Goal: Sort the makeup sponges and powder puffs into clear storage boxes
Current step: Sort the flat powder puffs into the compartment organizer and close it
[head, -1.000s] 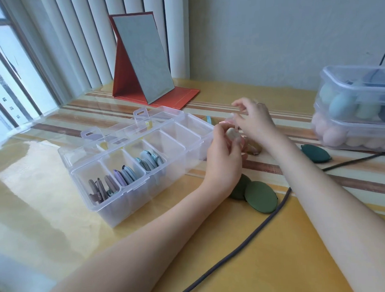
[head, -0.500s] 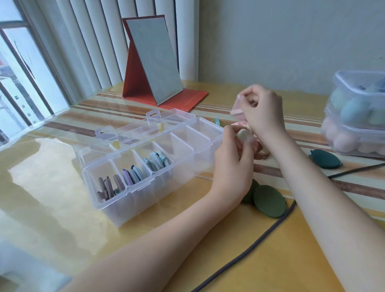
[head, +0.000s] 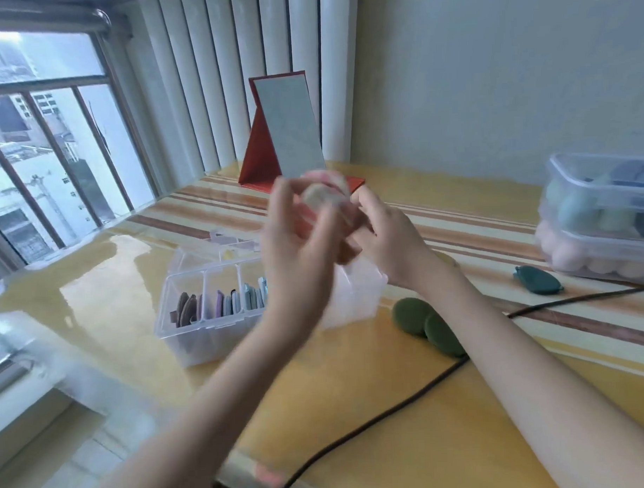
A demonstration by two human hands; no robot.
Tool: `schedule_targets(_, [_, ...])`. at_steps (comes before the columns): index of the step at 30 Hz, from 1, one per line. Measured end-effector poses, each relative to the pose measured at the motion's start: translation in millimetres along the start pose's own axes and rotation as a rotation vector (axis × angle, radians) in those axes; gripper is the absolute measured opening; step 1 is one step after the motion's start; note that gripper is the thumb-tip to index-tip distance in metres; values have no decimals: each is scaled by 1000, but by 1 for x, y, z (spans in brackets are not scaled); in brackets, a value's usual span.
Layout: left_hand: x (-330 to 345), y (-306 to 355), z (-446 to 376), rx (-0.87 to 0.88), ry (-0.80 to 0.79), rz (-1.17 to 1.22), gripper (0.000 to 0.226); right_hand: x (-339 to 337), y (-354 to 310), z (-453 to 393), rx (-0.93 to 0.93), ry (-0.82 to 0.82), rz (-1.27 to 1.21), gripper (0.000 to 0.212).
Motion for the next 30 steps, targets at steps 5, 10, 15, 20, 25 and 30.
schedule_targets(5, [-65, -29, -58, -221, -196, -444, 10, 3, -20, 13, -3, -59, 26, 12])
schedule_targets(10, [-94, -65, -51, -342, -443, -687, 15, 3, -44, 34, -80, 219, 222, 8])
schedule_targets(15, [-94, -68, -50, -337, -346, -620, 13, 32, -44, 33, -20, -76, 448, 6])
schedule_targets(20, [-77, -69, -43, -340, -333, -582, 9, 12, -32, 27, 101, -63, 402, 11])
schedule_targets(25, [-74, -54, -43, -168, -159, -532, 12, -1, -63, 20, 45, 118, 133, 16])
schedule_targets(30, [-79, -35, -41, -60, -41, -285, 5, 33, -69, 26, 123, -183, 286, 16])
Point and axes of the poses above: each hand's wrist, its own z-axis away from the middle knuckle, its own x-axis out of the palm, y = z × x, the point moved 5 cm from there along -z, towards the middle knuckle, and after that the axes turned 3 degrees about -y, right-handed, at the moved point
